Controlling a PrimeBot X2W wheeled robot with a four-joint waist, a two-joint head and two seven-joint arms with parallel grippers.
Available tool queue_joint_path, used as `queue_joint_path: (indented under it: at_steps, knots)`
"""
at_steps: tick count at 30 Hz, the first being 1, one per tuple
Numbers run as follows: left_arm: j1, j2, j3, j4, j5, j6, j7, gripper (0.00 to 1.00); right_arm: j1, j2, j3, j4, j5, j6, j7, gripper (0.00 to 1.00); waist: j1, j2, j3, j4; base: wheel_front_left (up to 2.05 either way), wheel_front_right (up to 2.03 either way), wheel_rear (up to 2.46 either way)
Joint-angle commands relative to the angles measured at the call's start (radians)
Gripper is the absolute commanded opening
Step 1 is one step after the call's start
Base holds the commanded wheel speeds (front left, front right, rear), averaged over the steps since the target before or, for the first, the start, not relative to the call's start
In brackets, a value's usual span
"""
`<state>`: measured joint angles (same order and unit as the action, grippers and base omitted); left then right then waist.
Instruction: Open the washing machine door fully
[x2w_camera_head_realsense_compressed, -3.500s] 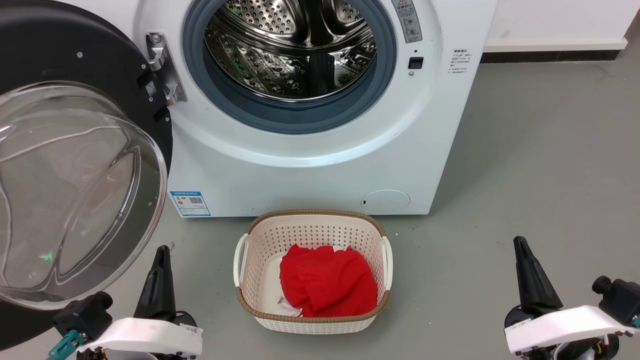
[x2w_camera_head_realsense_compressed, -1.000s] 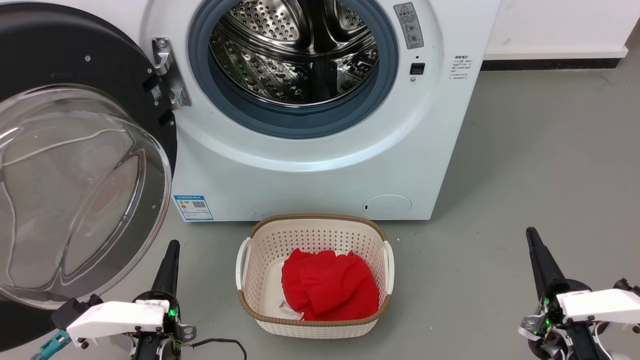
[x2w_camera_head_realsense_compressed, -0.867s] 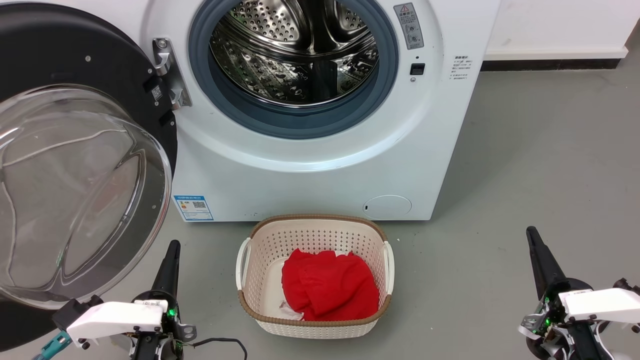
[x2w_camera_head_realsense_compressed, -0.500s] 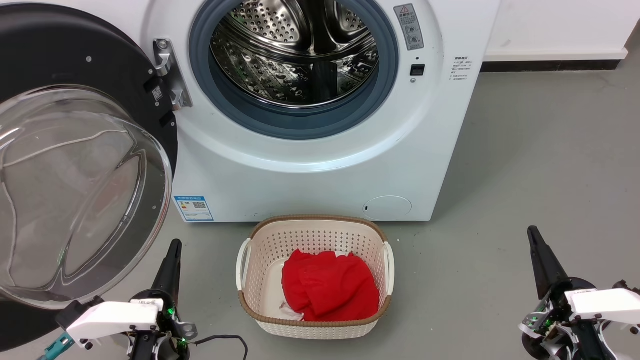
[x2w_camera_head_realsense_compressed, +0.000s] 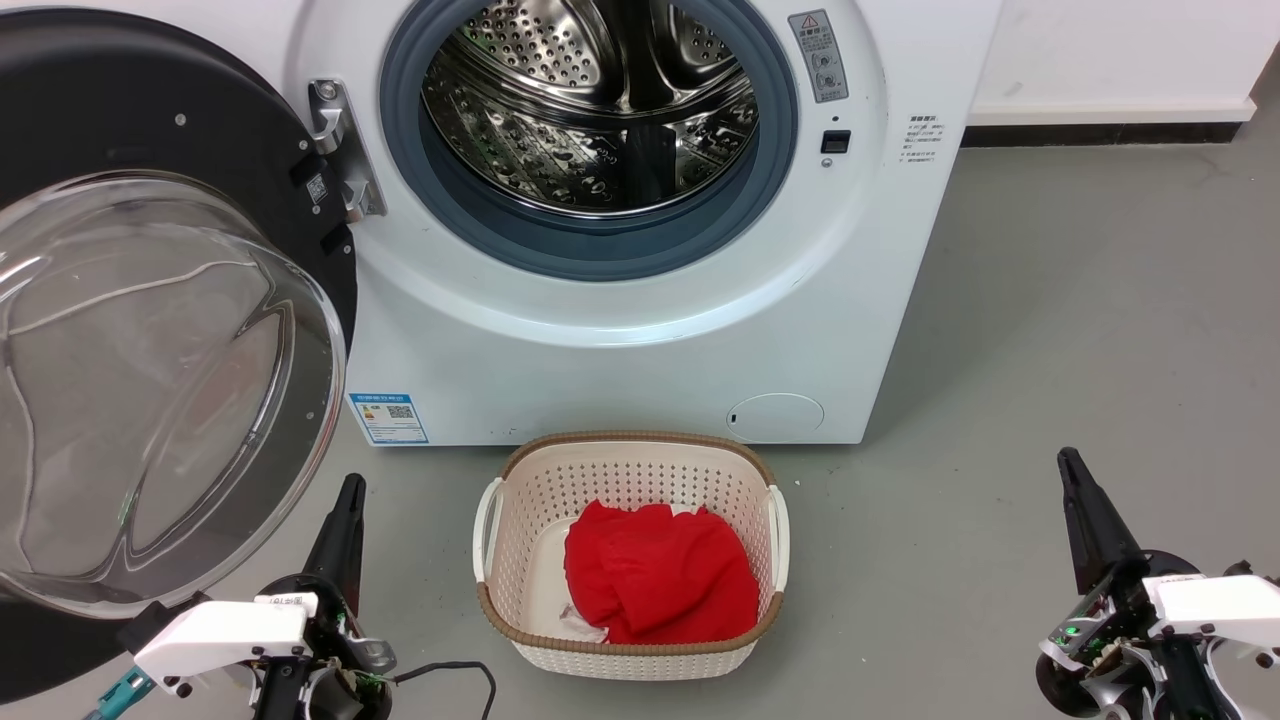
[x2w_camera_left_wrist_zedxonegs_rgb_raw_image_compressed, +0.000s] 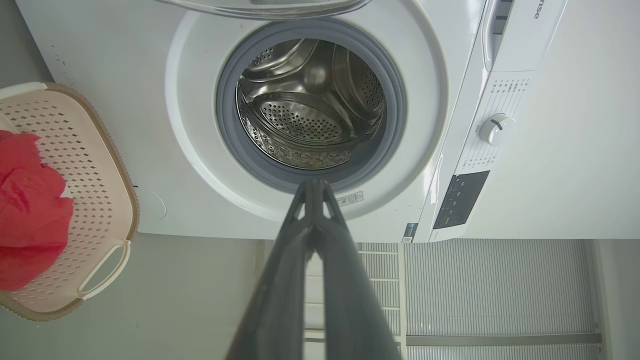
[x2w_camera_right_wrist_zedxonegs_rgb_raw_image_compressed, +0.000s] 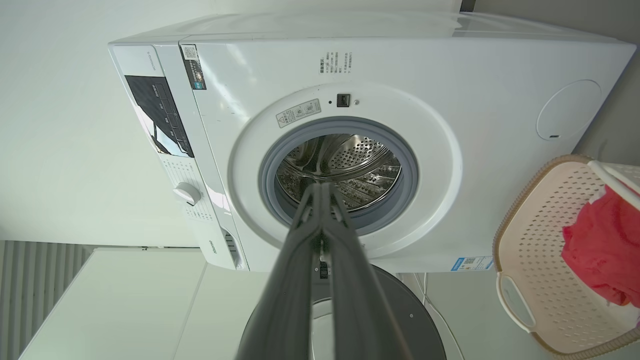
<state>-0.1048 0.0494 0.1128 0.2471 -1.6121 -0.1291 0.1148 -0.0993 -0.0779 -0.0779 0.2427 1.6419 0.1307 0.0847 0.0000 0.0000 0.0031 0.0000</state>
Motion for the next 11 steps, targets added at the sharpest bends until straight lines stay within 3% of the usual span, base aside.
queue_joint_path:
  at_steps: [1, 11]
  knots:
    - [-0.009, 0.002, 0.003, 0.001, -0.001, -0.003, 0.003, 0.0, -0.012, 0.004, -0.003, 0.002, -0.001, 0.0, 0.004, 0.0, 0.0, 0.0, 0.0, 0.0, 0.0, 0.0, 0.0]
    - [-0.009, 0.002, 0.003, 0.001, -0.001, -0.003, 0.003, 0.0, -0.012, 0.007, -0.008, 0.003, -0.005, 0.0, 0.008, 0.0, 0.0, 0.0, 0.0, 0.0, 0.0, 0.0, 0.0]
